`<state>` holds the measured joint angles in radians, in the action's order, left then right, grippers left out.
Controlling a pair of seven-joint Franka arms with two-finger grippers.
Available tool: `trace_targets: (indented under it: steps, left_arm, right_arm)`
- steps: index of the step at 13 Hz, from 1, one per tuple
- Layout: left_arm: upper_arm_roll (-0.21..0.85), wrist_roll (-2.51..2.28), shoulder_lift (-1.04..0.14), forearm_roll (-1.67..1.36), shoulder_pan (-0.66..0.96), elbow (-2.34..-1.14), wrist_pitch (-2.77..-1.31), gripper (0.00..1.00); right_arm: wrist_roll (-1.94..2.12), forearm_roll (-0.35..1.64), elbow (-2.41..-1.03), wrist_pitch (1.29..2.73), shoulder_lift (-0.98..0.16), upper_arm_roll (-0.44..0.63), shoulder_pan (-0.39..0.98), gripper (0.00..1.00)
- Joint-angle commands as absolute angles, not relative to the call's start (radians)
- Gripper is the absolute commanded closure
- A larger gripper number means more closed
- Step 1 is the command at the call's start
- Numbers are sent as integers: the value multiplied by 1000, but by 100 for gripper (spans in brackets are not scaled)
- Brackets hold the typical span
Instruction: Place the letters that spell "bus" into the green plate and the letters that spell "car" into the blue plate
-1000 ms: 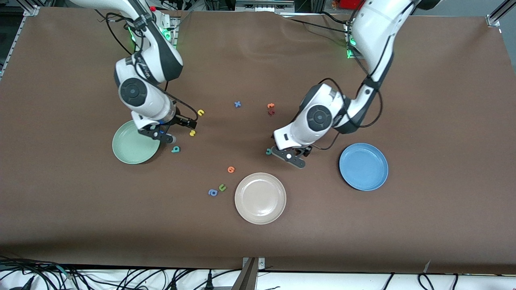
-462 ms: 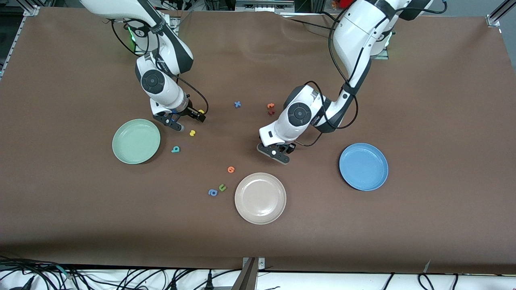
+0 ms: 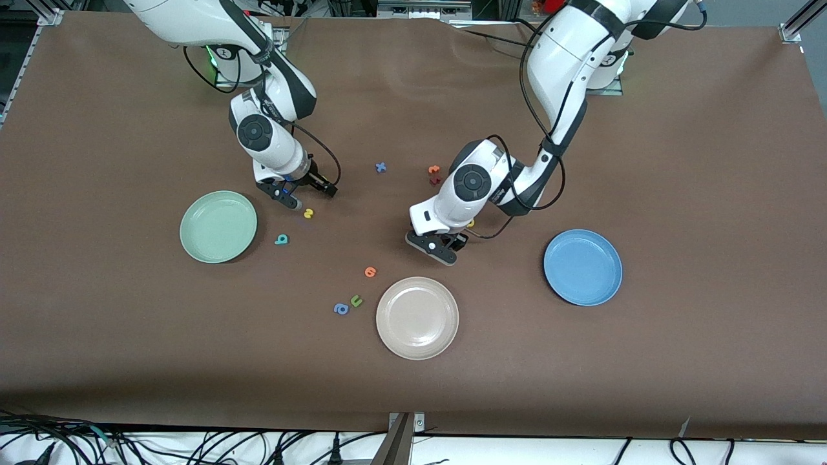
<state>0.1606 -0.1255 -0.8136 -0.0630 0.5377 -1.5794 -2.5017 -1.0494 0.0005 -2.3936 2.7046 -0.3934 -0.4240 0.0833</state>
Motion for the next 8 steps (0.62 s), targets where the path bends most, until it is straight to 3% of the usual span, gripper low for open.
trace_targets:
  steps: [1, 6, 8]
  left_arm:
    - [140, -138, -847, -34, 564, -1539, -2511, 30]
    - [127, -138, -847, 20, 580, -1540, -2517, 91]
    - [127, -140, -842, 20, 578, -1540, -2516, 92]
  right_arm:
    - [-1062, 14, -2402, 2717, -387, -439, 80, 25]
    - [-1065, 14, -2413, 2697, -379, -446, 80, 33]
    - [-1065, 14, -2410, 2665, -373, -459, 80, 39]
